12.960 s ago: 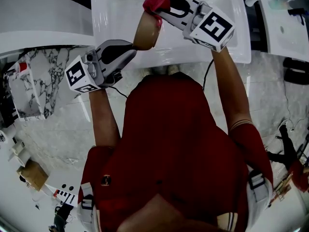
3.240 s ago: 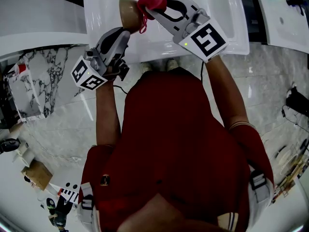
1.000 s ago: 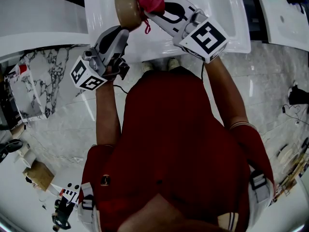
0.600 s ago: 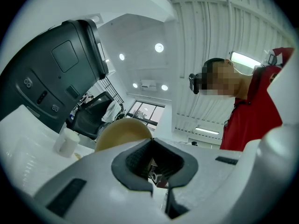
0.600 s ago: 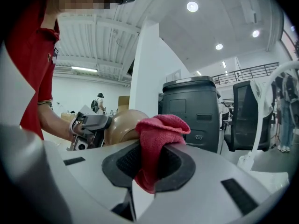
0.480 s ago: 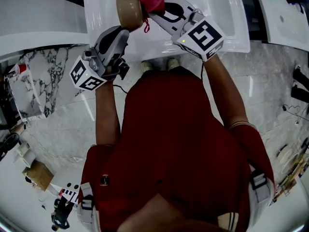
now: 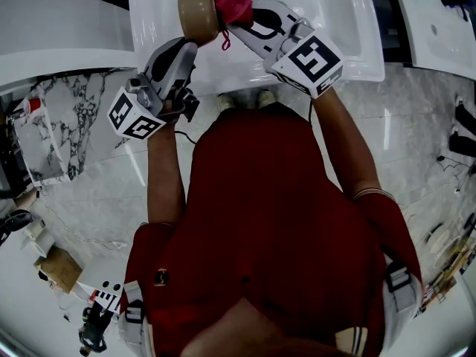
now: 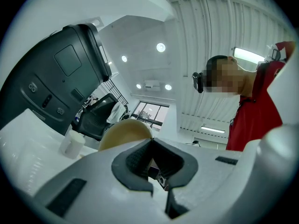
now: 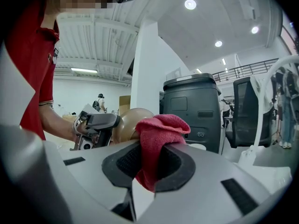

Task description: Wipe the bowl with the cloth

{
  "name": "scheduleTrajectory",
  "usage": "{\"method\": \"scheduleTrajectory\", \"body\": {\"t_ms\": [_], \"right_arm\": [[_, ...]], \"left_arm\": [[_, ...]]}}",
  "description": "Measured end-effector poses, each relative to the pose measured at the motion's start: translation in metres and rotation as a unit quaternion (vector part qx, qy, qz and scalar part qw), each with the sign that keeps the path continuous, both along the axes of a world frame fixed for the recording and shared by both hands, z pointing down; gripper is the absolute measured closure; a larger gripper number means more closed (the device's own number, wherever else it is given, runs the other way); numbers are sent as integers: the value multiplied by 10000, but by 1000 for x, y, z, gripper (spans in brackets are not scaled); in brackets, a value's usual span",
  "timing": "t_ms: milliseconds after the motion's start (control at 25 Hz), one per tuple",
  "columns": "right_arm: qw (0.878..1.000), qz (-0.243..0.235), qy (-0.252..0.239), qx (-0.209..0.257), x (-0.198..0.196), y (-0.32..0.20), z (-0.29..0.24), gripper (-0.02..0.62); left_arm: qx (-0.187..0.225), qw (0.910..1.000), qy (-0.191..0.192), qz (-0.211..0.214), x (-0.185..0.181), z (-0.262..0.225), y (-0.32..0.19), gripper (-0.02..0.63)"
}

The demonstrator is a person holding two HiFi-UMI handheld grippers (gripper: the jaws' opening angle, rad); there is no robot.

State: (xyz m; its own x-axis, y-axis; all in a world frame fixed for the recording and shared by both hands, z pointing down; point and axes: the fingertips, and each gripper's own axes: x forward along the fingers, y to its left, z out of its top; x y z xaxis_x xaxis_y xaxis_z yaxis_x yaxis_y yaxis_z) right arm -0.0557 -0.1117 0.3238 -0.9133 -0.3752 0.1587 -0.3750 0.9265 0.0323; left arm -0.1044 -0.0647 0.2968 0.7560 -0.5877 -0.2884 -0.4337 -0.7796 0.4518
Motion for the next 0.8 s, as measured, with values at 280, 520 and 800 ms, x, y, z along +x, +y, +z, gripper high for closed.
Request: {"method": "scheduleTrajectory", "body": {"t_ms": [280,520,800], "right_arm": [[9999,67,-137,-32,2,2,-5,545],[9995,153,-267,-61,2,4,-9,545],[9983,409,-422,-54,6,3,-12,545]], "left_arm": [[-8,9995,-163,-260,-2,-1,-5,592],[0,9982,-310,-513,-2,-1,-7,593],[3,9966,-354,-749,-6,0,-8,594]]}}
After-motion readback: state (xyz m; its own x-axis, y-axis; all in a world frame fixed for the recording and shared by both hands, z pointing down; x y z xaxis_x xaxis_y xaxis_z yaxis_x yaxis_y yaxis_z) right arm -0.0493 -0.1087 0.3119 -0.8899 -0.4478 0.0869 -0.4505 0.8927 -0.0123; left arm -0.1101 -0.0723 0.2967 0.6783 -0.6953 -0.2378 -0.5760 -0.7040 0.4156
